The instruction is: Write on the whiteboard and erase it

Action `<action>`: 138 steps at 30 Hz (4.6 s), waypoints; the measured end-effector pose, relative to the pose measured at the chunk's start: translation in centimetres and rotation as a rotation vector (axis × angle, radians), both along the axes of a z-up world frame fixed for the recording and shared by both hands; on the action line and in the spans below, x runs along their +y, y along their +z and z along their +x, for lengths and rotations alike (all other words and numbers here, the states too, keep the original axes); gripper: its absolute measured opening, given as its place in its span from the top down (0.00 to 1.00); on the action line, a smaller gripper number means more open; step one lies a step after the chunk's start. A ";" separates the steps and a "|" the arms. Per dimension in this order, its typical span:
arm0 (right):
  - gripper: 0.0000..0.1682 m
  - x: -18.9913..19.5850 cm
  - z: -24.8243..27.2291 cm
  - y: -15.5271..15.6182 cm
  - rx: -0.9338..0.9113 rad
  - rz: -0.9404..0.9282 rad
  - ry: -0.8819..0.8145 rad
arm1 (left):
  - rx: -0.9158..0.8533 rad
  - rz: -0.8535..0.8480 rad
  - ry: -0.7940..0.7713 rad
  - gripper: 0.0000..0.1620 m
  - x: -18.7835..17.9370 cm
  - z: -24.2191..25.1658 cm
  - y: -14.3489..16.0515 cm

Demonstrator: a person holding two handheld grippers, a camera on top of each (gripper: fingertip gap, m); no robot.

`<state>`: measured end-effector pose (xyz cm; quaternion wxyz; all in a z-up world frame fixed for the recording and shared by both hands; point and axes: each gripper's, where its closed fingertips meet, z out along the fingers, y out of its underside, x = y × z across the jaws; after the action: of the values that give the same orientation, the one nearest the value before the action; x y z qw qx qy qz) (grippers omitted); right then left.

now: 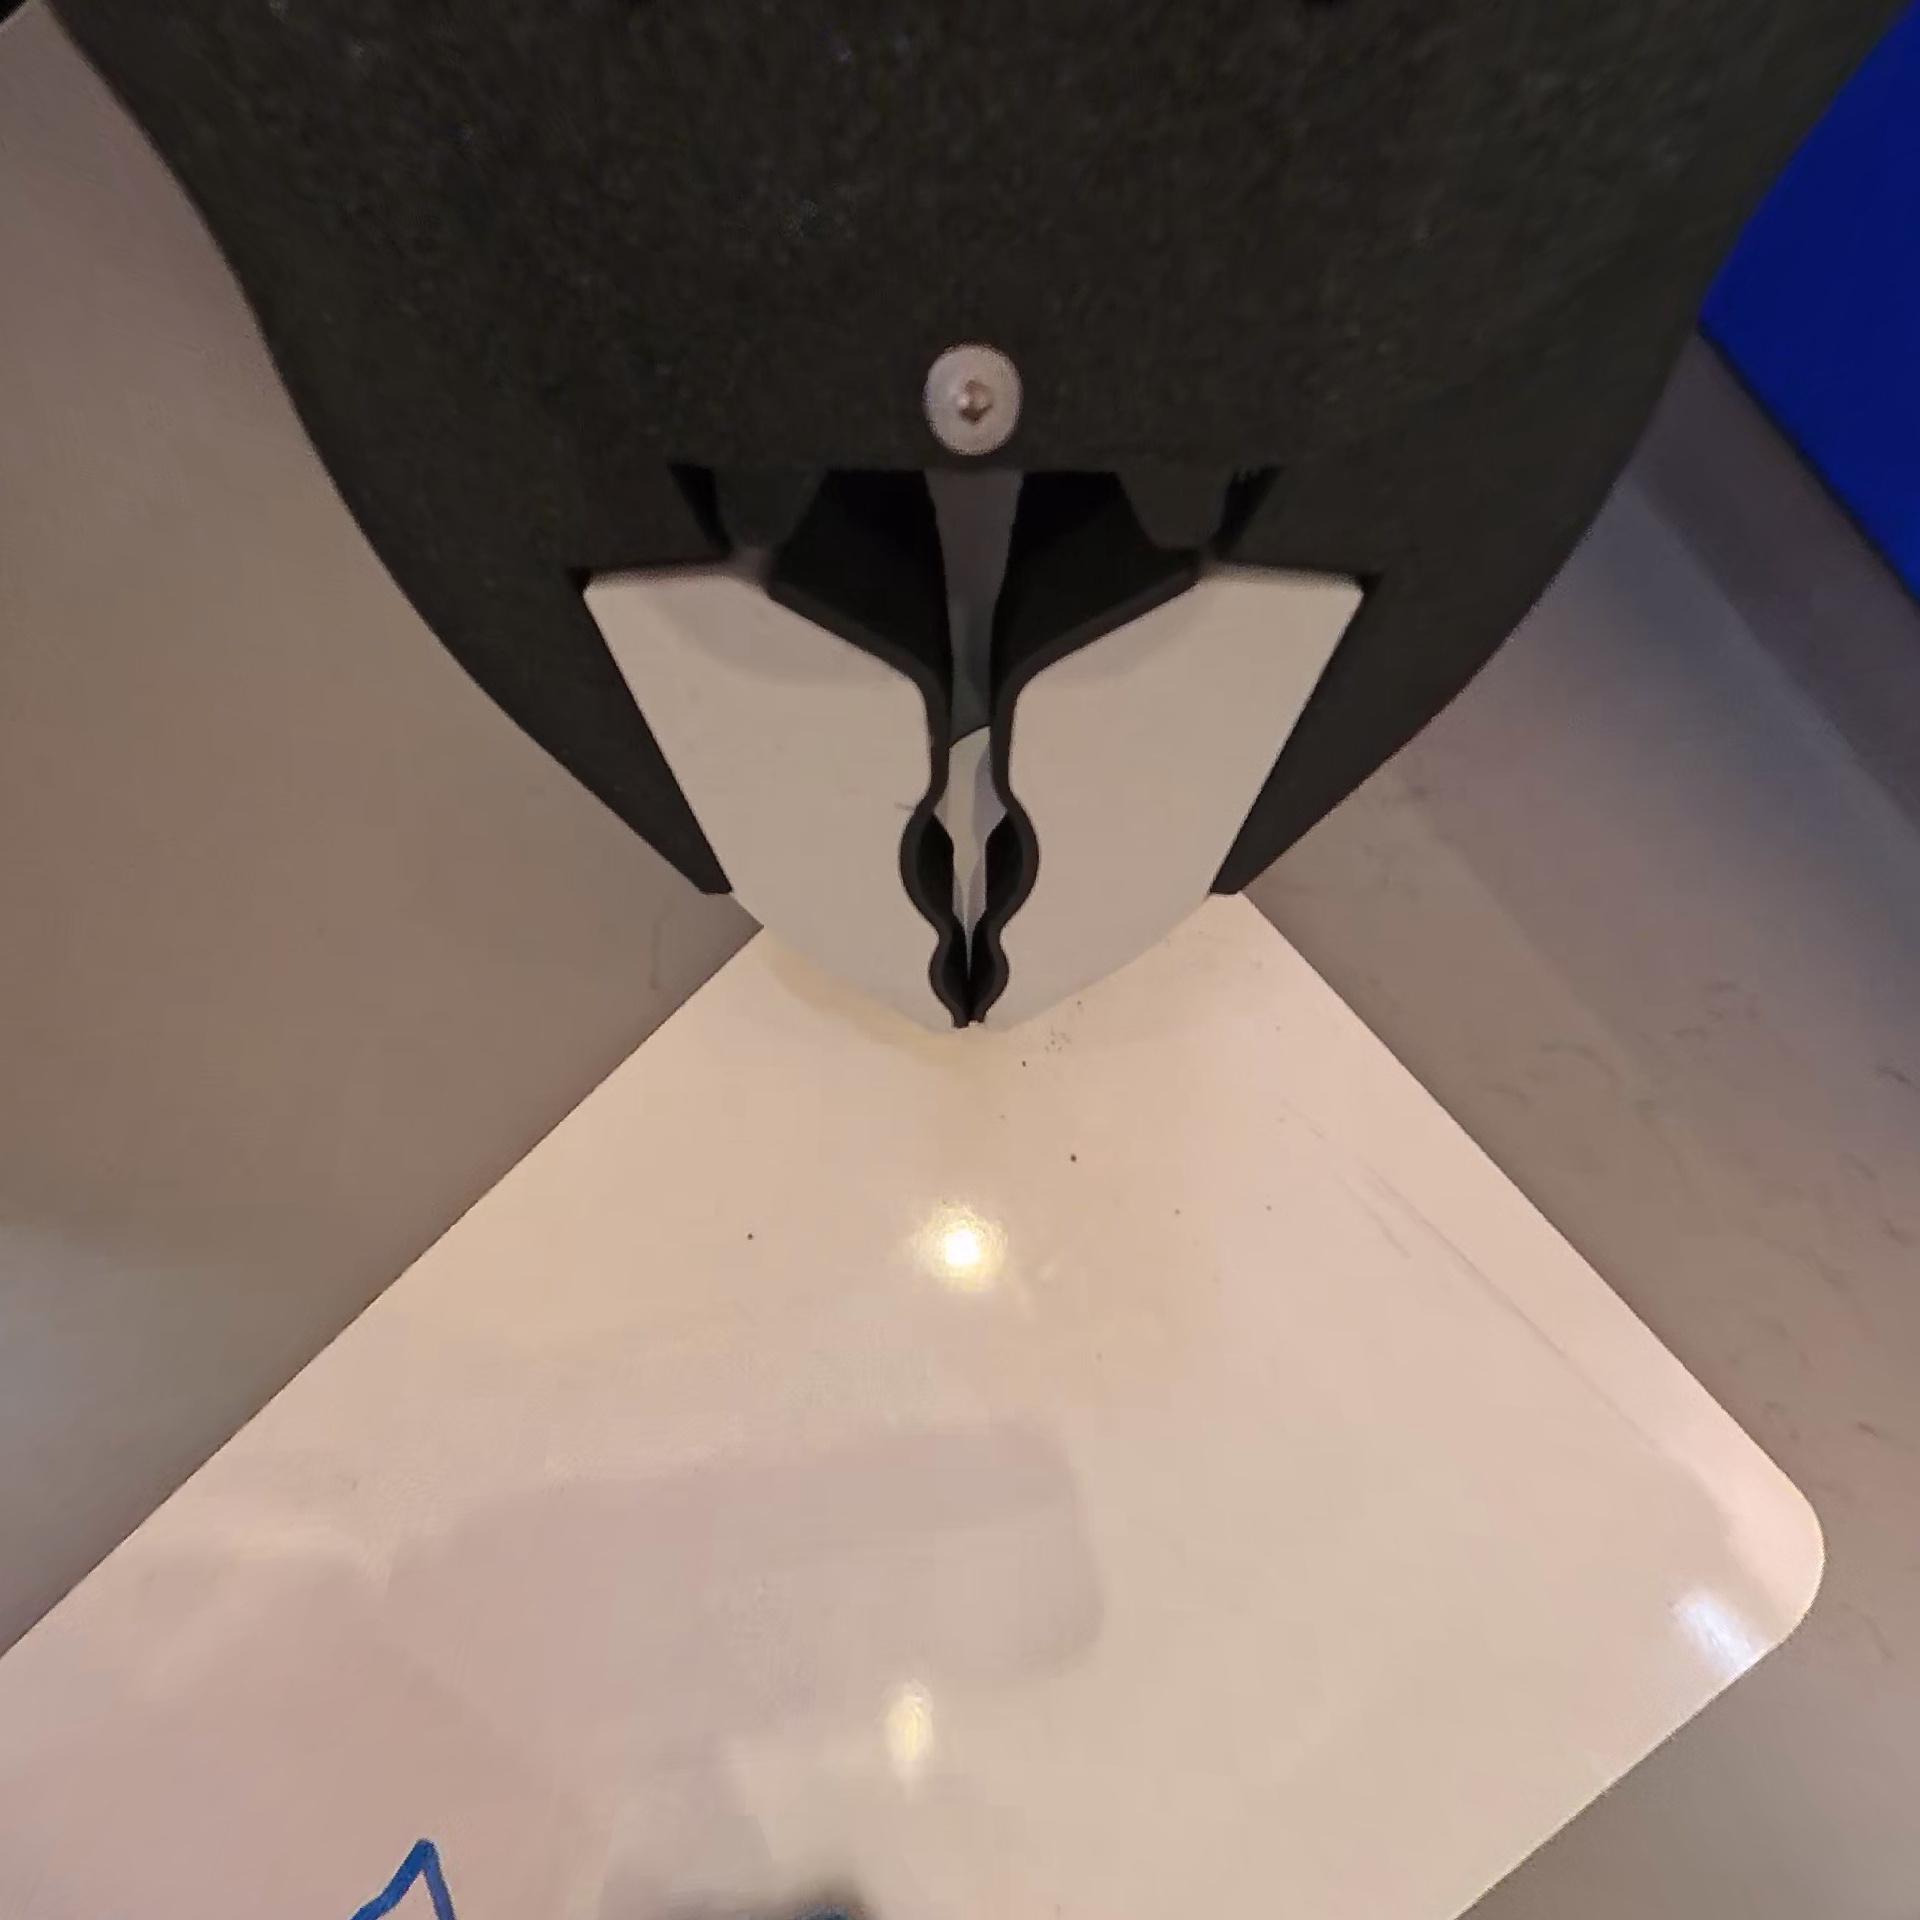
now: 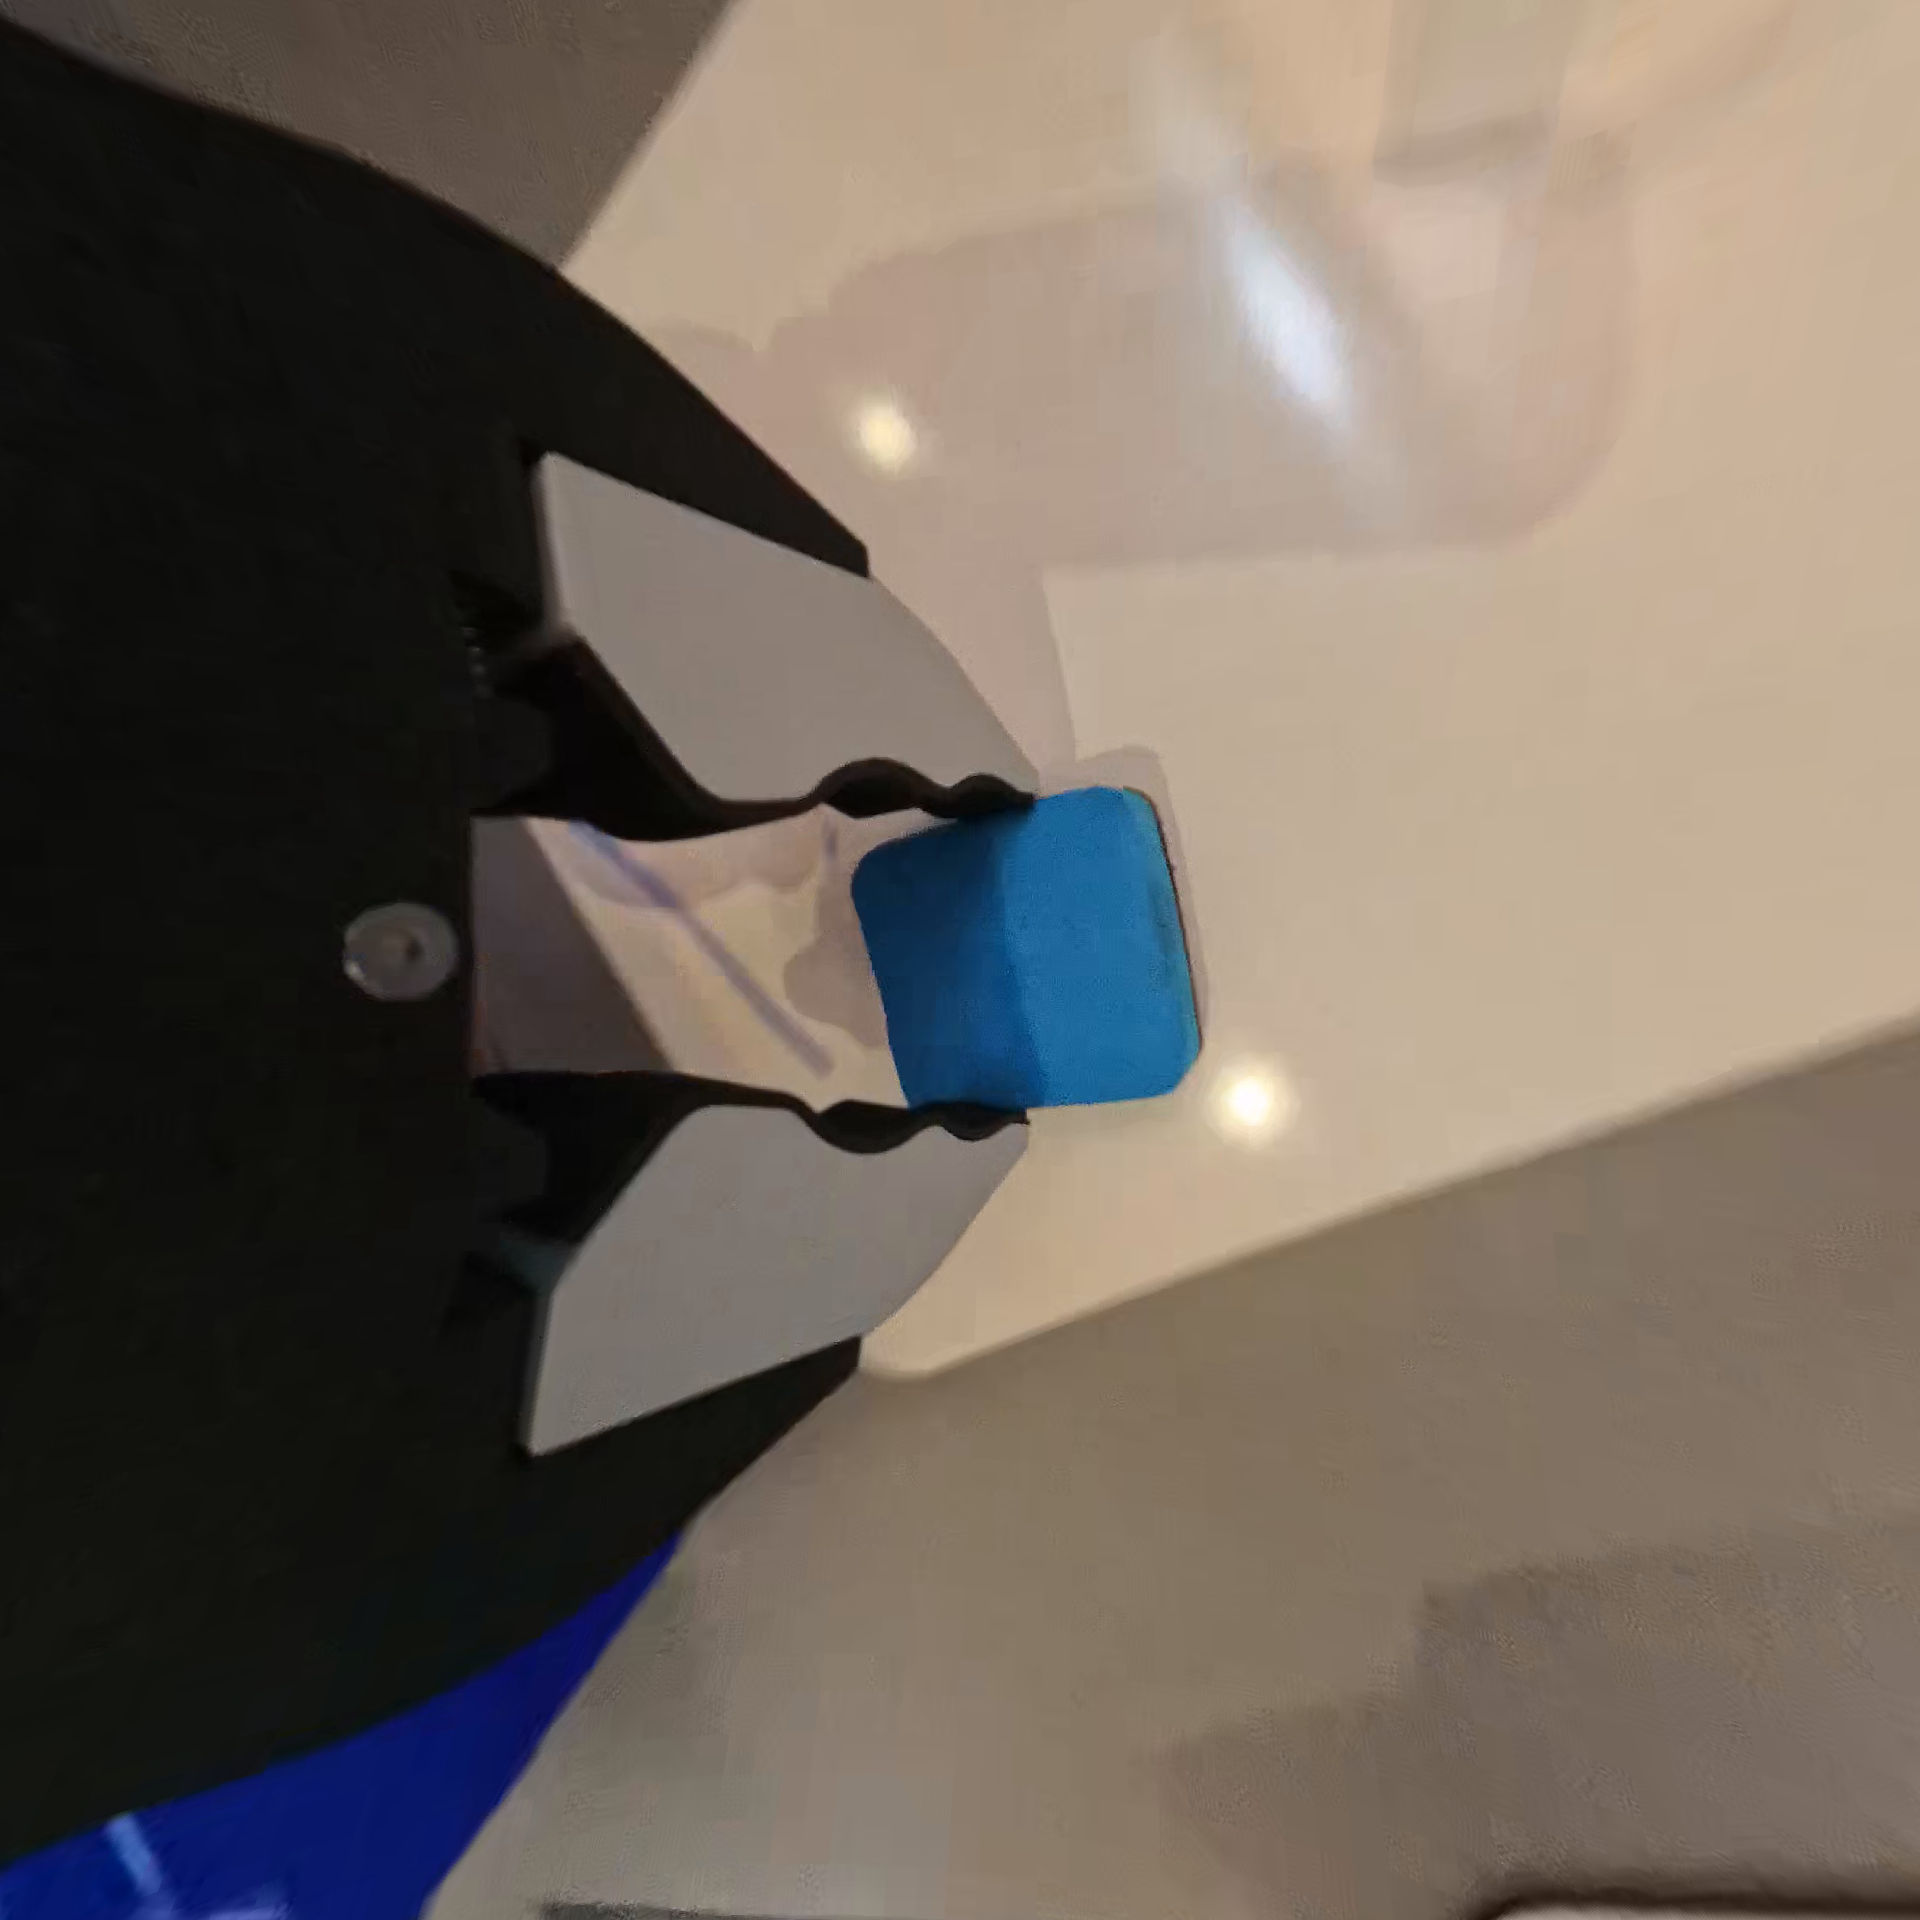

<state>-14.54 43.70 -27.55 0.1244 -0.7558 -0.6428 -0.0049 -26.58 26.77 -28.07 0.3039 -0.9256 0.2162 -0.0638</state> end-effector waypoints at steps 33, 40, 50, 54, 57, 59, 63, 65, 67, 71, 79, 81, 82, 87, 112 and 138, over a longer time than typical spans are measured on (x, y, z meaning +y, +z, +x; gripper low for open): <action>0.68 -3.6 5.6 -0.2 -0.007 -0.160 -0.362 | -0.014 -0.002 -0.022 1.00 -0.4 0.4 0.0; 0.67 -3.6 7.0 1.0 -0.028 -0.153 -0.223 | -0.016 -0.003 -0.032 1.00 -0.5 0.6 0.0; 0.63 -4.9 5.8 1.8 0.027 -0.082 -0.037 | -0.022 -0.005 -0.036 1.00 -0.7 0.8 0.0; 0.68 -4.6 6.4 0.5 0.002 -0.088 -0.057 | -0.028 -0.006 -0.034 1.00 -0.7 0.8 0.0; 0.69 -3.3 7.3 0.6 0.020 -0.111 -0.188 | -0.034 -0.007 -0.033 1.00 -0.7 0.8 0.0; 0.69 -3.8 6.7 0.5 0.031 -0.123 -0.201 | -0.033 -0.006 -0.034 1.00 -0.7 0.8 0.0; 0.69 -5.0 6.2 0.5 0.009 -0.086 -0.135 | -0.044 -0.009 -0.035 1.00 -0.7 0.9 0.0; 0.69 -2.2 8.3 0.5 0.014 -0.102 -0.323 | -0.045 -0.009 -0.036 1.00 -0.7 0.9 0.0; 0.69 -2.0 7.6 0.5 -0.005 -0.094 -0.328 | -0.035 -0.011 -0.035 1.00 -0.8 0.9 0.0; 0.69 -4.4 4.9 0.4 -0.023 -0.092 -0.214 | -0.028 -0.012 -0.033 1.00 -0.5 0.8 0.0; 0.69 -6.1 3.7 0.6 -0.044 -0.022 -0.154 | -0.030 -0.007 -0.033 1.00 -0.6 0.9 0.0; 0.69 -4.6 5.9 0.5 -0.039 -0.064 -0.262 | -0.030 -0.007 -0.034 1.00 -0.6 1.0 0.0; 0.69 -2.6 8.2 0.5 -0.055 -0.041 -0.360 | -0.028 -0.007 -0.034 1.00 -0.8 1.0 0.0; 0.69 -5.2 5.6 0.5 -0.028 -0.060 -0.278 | -0.017 -0.006 -0.037 1.00 -0.9 0.9 0.0; 0.69 -3.4 7.8 0.4 0.004 -0.078 -0.515 | -0.026 -0.010 -0.042 1.00 -0.8 1.0 0.0; 0.69 -6.5 -1.3 0.5 0.078 -0.140 -0.242 | -0.031 0.000 -0.038 1.00 -0.6 1.2 0.0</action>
<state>-15.83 37.17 -27.07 0.0946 -0.8343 -0.5404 0.0545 -25.42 26.20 -28.06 0.3061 -0.9202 0.2293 -0.0837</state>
